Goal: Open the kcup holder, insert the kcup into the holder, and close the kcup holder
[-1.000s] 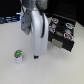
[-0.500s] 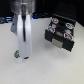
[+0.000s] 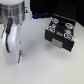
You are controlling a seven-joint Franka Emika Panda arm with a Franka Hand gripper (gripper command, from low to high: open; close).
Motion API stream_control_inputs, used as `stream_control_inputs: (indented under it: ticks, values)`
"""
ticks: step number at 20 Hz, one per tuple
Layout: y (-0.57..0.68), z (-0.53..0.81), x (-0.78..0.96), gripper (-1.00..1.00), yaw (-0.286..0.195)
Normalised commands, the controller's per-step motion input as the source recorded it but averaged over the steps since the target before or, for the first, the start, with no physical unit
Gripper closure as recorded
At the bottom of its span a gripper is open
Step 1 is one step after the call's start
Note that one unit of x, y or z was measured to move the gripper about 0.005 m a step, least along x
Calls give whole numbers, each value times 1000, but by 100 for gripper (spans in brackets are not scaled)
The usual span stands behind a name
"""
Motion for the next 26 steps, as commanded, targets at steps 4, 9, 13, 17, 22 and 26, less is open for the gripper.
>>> stream_control_inputs:
  ticks: [4, 9, 13, 17, 22, 26]
  values:
    - [-108, -280, -59, -100, -188]
    - [87, -39, -15, -100, -25]
    - [110, -165, -69, -100, 4]
    - [199, -263, -96, -100, 26]
    - [195, -231, -110, -100, 32]
    - [87, -109, -38, -100, 20]
